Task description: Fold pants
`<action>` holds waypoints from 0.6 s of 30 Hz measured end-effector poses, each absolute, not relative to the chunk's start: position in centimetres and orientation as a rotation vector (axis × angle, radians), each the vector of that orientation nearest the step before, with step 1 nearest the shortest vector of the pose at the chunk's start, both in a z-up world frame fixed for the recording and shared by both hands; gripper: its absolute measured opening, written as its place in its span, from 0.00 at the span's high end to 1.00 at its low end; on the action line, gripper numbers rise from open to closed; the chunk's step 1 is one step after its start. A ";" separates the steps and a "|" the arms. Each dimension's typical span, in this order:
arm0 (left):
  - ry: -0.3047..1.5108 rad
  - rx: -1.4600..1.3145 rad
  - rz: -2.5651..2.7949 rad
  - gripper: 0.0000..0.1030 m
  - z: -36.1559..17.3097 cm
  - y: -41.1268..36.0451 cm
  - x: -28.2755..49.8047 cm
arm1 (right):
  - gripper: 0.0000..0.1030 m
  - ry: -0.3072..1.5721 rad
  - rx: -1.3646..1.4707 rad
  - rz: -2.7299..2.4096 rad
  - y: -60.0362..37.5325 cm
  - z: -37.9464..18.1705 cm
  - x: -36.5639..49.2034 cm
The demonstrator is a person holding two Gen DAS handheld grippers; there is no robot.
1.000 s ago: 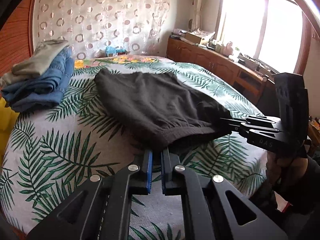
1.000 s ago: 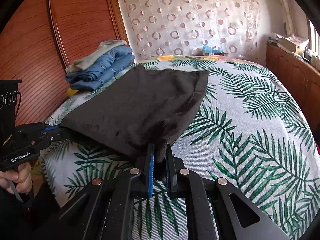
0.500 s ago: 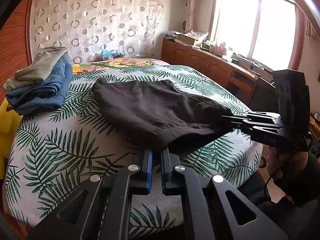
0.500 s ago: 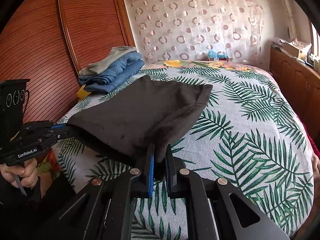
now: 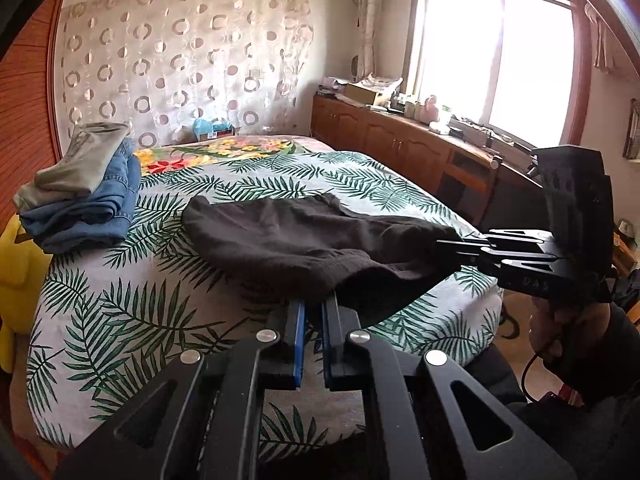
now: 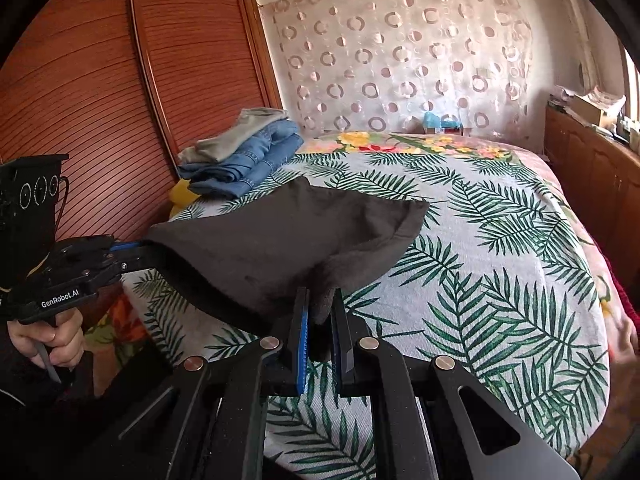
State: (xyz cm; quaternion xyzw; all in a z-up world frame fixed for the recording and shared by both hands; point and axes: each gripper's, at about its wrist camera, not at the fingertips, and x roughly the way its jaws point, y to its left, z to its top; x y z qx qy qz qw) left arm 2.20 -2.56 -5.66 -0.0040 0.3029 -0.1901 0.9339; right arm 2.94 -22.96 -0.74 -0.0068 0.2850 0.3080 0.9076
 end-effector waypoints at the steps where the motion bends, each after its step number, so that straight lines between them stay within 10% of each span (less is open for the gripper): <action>1: 0.620 -0.008 -0.393 0.93 -5.6 -2.6 2.1 | 0.92 0.589 -0.013 0.636 -23.1 -0.7 2.8; 18: 0.702 -0.003 -0.413 0.93 -8.3 -3.5 1.4 | 0.92 0.649 0.000 0.620 -23.5 -2.3 2.8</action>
